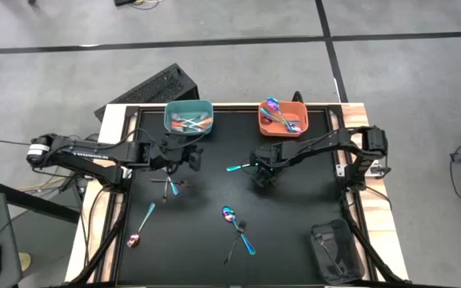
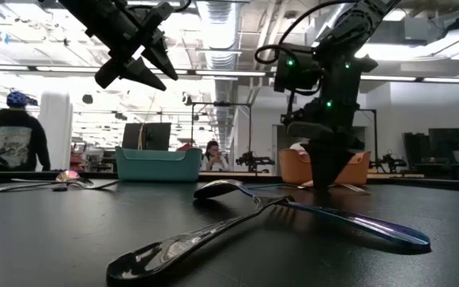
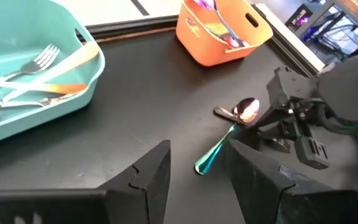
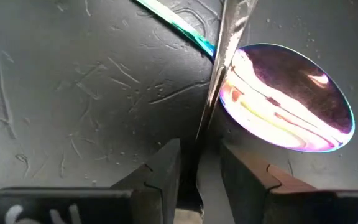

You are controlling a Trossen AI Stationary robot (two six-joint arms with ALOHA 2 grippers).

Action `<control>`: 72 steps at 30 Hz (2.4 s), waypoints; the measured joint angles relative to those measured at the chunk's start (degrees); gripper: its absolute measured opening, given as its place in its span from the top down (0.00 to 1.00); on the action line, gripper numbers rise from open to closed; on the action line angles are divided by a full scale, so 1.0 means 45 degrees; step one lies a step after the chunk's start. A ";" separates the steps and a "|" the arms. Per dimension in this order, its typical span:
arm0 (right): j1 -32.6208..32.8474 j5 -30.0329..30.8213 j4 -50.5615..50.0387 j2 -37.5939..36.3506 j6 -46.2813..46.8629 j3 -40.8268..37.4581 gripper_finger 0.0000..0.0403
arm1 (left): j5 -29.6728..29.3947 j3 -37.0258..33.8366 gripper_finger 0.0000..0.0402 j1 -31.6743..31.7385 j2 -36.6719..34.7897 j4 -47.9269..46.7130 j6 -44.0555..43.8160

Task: Sort silverware by color (type)
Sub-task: Put the black fork into the black bin, then put the purple spoon into the orange bin

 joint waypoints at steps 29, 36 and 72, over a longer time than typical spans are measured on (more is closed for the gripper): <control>0.3918 -0.1092 -0.6379 -0.6976 0.3790 -0.0078 0.99 | -0.2984 0.0000 0.64 0.0000 0.0000 -0.0085 0.1329; 0.9398 0.0387 -0.7644 -0.8640 0.9241 -0.0068 0.99 | -0.3174 0.0000 0.64 -0.0047 0.0000 -0.0066 0.1321; 1.5591 0.3331 -0.6398 -0.6666 1.4932 -0.0063 0.46 | -0.2047 0.0000 0.64 0.2540 0.0000 0.1217 0.1192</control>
